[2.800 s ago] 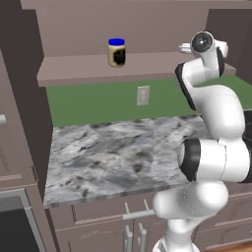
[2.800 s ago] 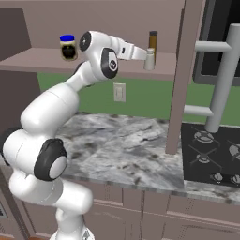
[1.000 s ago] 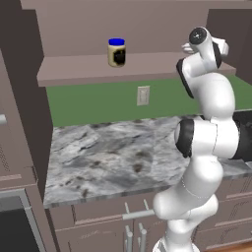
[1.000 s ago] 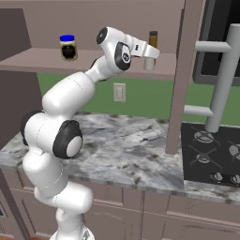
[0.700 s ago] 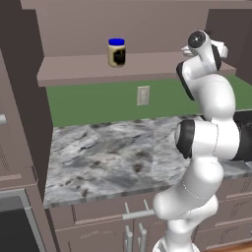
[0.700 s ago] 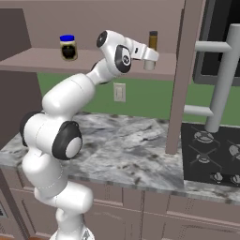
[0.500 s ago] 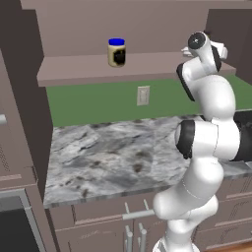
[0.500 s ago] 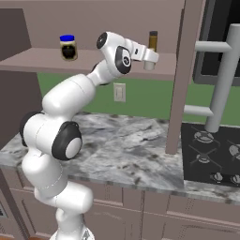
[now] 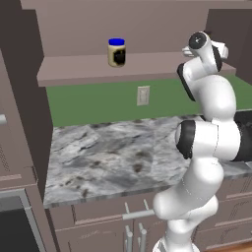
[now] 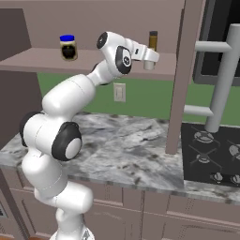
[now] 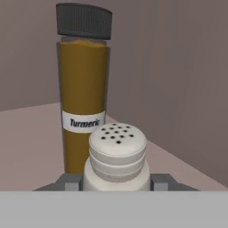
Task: Collect the turmeric, mayonnaise, and shaker from the cabinet and place them next to the stove.
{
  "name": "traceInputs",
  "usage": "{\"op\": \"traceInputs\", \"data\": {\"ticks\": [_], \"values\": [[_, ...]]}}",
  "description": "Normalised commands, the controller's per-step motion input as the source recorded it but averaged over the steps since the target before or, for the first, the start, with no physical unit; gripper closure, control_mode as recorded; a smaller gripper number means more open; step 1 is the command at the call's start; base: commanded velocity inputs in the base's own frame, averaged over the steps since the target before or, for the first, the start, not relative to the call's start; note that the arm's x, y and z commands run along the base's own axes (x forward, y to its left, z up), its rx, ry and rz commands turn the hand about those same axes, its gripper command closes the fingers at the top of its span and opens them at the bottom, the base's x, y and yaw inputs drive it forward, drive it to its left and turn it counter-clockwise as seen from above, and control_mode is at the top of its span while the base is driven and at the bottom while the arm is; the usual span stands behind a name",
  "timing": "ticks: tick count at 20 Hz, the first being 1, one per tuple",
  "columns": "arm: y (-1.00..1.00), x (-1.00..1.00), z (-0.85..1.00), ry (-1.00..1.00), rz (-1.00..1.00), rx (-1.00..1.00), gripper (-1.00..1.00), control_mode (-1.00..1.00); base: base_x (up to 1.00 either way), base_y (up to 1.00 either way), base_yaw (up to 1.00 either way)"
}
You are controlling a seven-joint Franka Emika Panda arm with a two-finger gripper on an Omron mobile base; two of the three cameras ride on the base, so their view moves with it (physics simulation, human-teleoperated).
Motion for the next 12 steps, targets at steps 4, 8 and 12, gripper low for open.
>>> {"op": "traceInputs", "data": {"ticks": [4, 8, 12], "values": [[0.0, 0.0, -0.06, 0.0, 0.0, 0.0, 1.0, -1.0, 0.0, 0.0, 0.0], [-0.06, -0.17, -0.07, 0.0, 0.0, 0.0, 1.0, -1.0, 0.0, 0.0, 0.0], [-0.06, -0.51, 0.0, -0.07, 0.0, 0.0, 1.0, -1.0, 0.0, 0.0, 0.0]]}}
